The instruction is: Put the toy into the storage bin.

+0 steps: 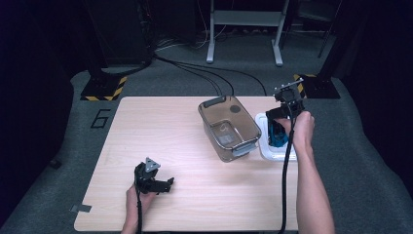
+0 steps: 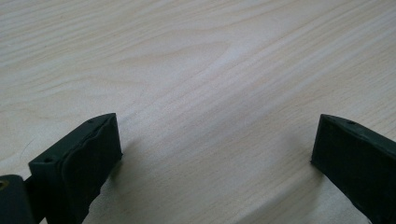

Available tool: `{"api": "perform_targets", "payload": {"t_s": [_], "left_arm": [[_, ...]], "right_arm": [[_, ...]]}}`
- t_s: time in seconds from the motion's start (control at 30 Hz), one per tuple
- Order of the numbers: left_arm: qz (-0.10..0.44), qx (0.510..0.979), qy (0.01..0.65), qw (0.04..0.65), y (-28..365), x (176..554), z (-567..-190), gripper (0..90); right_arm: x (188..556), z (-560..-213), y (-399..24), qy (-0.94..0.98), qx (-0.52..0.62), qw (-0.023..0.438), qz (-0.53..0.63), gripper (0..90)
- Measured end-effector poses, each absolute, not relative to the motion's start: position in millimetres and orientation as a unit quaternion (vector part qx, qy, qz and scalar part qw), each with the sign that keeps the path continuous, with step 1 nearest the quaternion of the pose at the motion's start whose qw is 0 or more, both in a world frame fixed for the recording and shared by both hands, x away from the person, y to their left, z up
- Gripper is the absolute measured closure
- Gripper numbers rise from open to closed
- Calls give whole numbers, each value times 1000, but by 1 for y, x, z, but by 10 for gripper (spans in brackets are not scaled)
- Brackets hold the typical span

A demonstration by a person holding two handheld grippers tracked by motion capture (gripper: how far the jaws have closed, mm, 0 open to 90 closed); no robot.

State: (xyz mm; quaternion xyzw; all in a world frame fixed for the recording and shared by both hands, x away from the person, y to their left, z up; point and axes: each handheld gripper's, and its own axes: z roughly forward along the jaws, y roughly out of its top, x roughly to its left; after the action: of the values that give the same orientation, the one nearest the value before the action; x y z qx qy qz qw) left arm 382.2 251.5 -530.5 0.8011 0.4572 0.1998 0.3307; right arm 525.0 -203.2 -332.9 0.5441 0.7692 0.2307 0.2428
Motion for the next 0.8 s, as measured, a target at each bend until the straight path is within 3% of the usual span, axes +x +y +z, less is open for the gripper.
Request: {"api": "perform_targets", "payload": {"t_s": [0.8], "left_arm": [[200, 801, 457, 331, 251, 382, -531, 13]], "right_arm": [[534, -287, -176, 770, 511, 290, 249, 244]]}}
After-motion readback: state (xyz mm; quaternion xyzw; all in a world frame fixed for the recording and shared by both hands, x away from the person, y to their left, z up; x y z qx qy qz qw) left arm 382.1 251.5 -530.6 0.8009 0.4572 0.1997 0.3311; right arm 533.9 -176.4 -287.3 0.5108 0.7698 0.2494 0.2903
